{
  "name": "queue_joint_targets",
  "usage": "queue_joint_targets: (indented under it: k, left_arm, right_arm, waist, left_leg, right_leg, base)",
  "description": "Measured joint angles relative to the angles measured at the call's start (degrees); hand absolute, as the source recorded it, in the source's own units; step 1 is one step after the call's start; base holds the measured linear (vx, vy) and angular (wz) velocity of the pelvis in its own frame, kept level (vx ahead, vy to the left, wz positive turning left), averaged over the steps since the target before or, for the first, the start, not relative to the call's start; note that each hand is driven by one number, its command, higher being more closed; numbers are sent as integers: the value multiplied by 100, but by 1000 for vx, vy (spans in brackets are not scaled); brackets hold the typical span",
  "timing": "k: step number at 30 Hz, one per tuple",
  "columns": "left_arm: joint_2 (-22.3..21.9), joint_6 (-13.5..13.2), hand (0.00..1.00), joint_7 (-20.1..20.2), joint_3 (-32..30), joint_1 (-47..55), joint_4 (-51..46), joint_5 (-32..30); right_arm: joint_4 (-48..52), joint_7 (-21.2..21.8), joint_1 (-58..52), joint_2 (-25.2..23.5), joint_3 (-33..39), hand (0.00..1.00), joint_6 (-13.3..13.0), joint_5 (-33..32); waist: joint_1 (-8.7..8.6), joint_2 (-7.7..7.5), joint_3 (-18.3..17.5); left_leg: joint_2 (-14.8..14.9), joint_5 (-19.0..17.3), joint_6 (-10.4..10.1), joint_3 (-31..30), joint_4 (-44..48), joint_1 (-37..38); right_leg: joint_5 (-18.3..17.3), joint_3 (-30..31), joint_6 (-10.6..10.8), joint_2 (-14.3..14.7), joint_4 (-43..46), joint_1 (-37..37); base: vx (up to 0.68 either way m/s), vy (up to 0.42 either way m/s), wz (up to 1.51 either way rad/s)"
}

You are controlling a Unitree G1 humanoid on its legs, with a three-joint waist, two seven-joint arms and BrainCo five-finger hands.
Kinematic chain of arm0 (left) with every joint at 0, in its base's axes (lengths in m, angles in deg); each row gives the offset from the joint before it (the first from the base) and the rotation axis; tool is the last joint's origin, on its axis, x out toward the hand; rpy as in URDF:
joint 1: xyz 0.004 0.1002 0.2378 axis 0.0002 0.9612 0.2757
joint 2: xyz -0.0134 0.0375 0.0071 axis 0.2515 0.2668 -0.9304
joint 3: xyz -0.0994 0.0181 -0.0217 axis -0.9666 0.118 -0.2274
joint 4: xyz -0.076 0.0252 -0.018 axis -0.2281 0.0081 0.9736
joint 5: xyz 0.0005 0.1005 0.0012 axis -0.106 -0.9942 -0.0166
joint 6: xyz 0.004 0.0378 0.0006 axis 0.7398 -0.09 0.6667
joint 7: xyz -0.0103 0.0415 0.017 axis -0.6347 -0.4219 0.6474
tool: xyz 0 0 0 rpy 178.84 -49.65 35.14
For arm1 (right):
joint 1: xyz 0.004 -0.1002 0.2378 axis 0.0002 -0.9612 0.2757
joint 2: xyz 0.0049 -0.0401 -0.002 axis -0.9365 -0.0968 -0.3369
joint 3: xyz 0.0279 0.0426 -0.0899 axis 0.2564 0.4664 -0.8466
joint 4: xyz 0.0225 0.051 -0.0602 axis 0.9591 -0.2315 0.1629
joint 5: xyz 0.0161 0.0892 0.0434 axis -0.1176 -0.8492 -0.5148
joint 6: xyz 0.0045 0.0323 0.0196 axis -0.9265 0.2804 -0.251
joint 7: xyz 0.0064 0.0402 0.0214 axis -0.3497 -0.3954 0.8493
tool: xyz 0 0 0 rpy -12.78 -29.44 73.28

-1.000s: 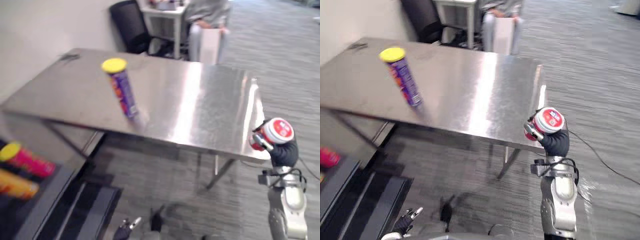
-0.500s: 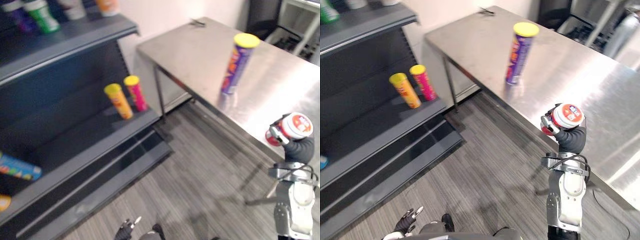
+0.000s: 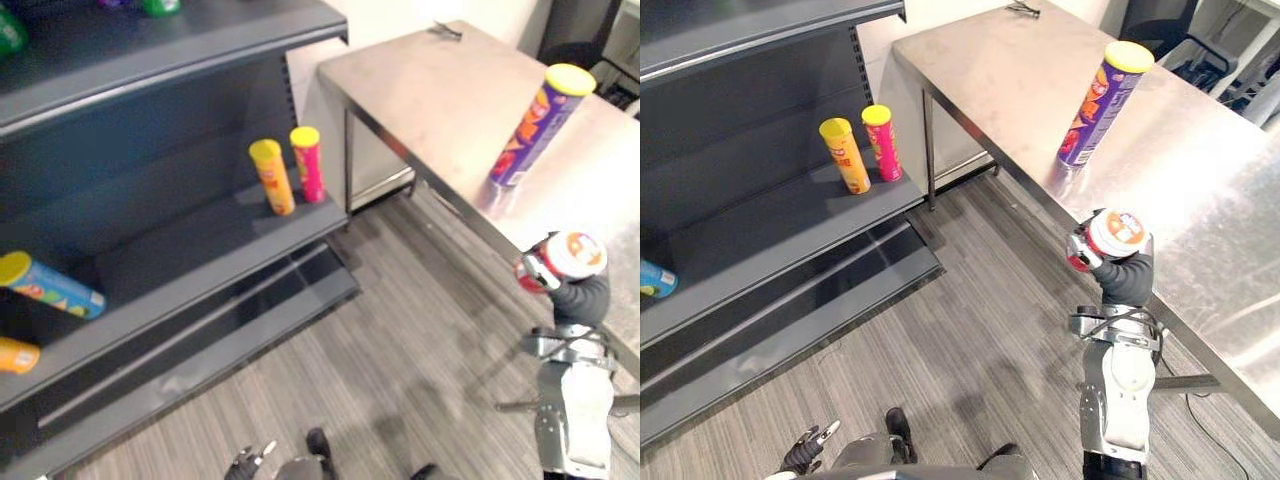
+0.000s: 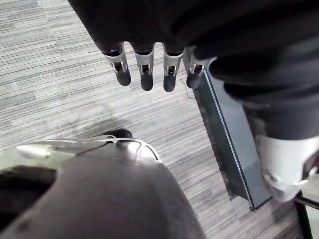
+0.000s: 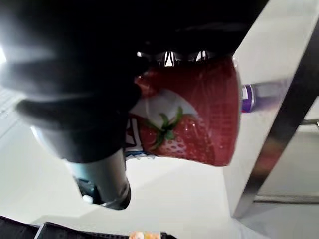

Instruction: Put the gum and the chips on the shelf.

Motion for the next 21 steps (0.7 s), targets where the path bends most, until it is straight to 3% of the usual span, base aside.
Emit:
queue_joint_targets:
  k: [4, 7, 8, 9, 11, 13, 16, 18, 19, 21]
  left_arm:
    - [-23, -14, 0, 0, 25, -25, -181, 36]
    - [-45, -39, 0, -10, 25, -25, -173, 69]
    - [-35, -58, 0, -32, 91, -27, -208, 97]
    - [7, -70, 0, -52, 155, -48, -216, 112]
    - [97, -85, 0, -117, 146, -69, -147, 133]
    - [100, -85, 0, -148, 150, -71, -7, 337]
    - [144, -118, 0, -153, 285, -190, 71, 333]
    - [168, -137, 0, -140, 326, -210, 132, 327]
    - [188, -154, 0, -132, 373, -208, 223, 328]
    - [94, -143, 0, -132, 366, -102, 291, 330]
  right_arm:
    - [-241, 8, 299, 13, -512, 100, 7, 15]
    - [-302, 28, 360, 116, -871, 100, 32, 53]
    - [-303, 70, 371, 219, -955, 100, 44, 54]
    - [-322, 119, 345, 219, -980, 100, 55, 56]
    - [-322, 220, 321, 212, -1068, 100, 71, 49]
    - [-293, 255, 237, 214, -1197, 100, 56, 44]
    - [-256, 368, -8, 224, -1243, 100, 57, 26]
    - [-169, 462, -238, 211, -1242, 100, 61, -18]
    - [21, 505, -427, 216, -1253, 100, 62, -28]
    - [52, 570, -342, 246, -1319, 100, 66, -30]
  waist:
    - [213, -23, 92]
    - [292, 21, 116]
    - [274, 62, 151]
    - [215, 135, 198]
    - [137, 96, 238]
    - [75, 74, 247]
    - [-90, 51, 253]
    - [-201, 11, 292]
    - [-234, -126, 333]
    - [-115, 7, 324]
  left_leg:
    - [7, -234, 45, -55, 290, -201]
    - [-103, -404, 200, -294, 381, -152]
    - [-230, -372, 265, -566, 361, -29]
    - [-235, -383, 327, -853, 352, 29]
    - [-372, -360, 400, -1229, 156, 296]
    - [-566, -352, 426, -1512, -8, 657]
    - [-804, -379, 385, -2160, -22, 853]
    - [-913, -486, 215, -2407, 125, 937]
    - [-1018, -641, 39, -2351, 338, 1004]
    - [-798, -797, -80, -2322, 600, 921]
  right_leg:
    - [132, 0, 17, -31, -22, -8]
    - [261, 517, -139, -490, 1043, -215]
    - [299, 1307, -792, -675, 1857, -588]
    - [-119, 2647, -829, -339, 2312, -983]
    - [-693, 3942, -695, 402, 2341, -1222]
    - [-935, 4407, -730, 771, 2221, -1423]
    - [-875, 5146, -623, 1180, 1685, -1934]
    - [-646, 5686, -362, 1233, 1298, -1956]
    - [-42, 5767, -219, 1095, 1023, -1862]
    - [-151, 5730, -234, 1240, 939, -1716]
  base:
    - [-14, 91, 13]
    - [107, 202, 41]
    - [244, 262, 85]
    - [234, 182, 99]
    - [218, 64, 113]
    - [223, 33, 114]
    - [247, -24, 138]
    - [237, -78, 143]
    - [273, -120, 108]
    - [302, -184, 32]
